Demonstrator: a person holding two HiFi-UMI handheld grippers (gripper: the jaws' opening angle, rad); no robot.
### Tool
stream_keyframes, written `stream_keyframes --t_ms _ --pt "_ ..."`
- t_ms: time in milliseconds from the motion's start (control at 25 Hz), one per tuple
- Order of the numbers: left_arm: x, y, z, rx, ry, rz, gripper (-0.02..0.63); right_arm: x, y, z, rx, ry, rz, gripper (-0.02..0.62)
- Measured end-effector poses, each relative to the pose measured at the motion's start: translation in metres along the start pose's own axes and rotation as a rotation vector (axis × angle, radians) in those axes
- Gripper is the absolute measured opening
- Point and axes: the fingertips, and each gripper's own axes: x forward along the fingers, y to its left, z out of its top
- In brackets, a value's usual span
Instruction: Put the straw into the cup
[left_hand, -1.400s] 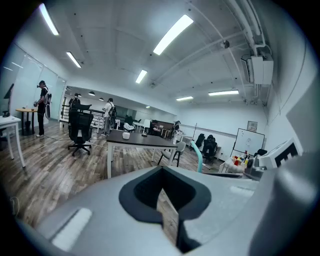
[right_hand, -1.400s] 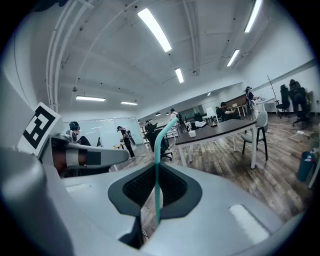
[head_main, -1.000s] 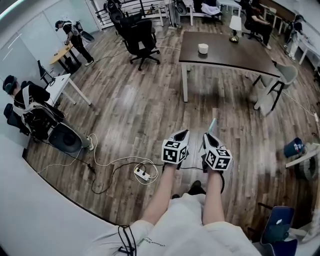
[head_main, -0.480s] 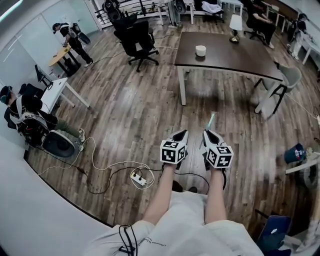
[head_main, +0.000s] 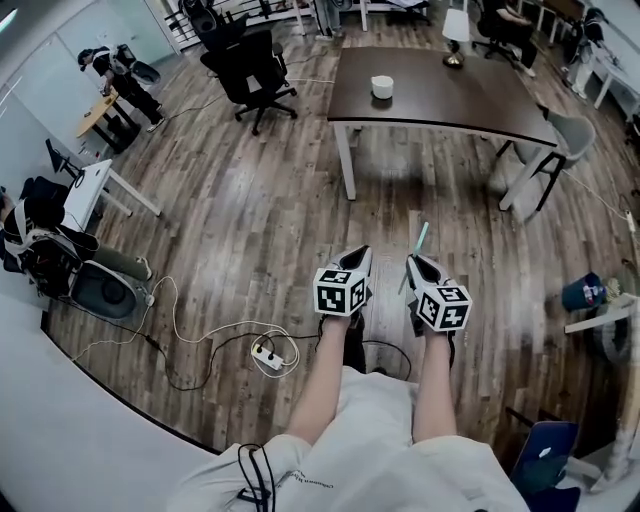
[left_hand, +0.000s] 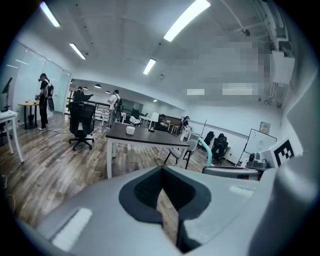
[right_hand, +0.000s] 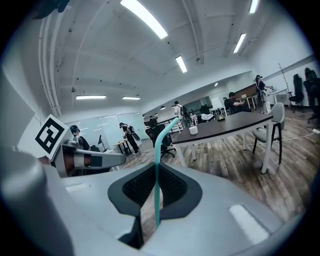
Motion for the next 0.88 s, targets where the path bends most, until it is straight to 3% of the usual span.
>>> stream_keyframes --t_ms 240,520,880 --pt "0.052 0.024 0.038 -0.019 -0.041 -0.015 0.001 0.035 -0.042 0.030 0.016 -0.016 -0.032 0.046" --pt "0.121 0.046 0.055 -0.012 0.019 -0.065 0.001 0.092 -0.066 0.031 -0.007 0.049 -0.041 0.046" --pt "0.198 0.070 0.111 0.034 0.047 -0.142 0.001 0.174 -0.096 0.084 0.004 0.032 -0.040 0.048"
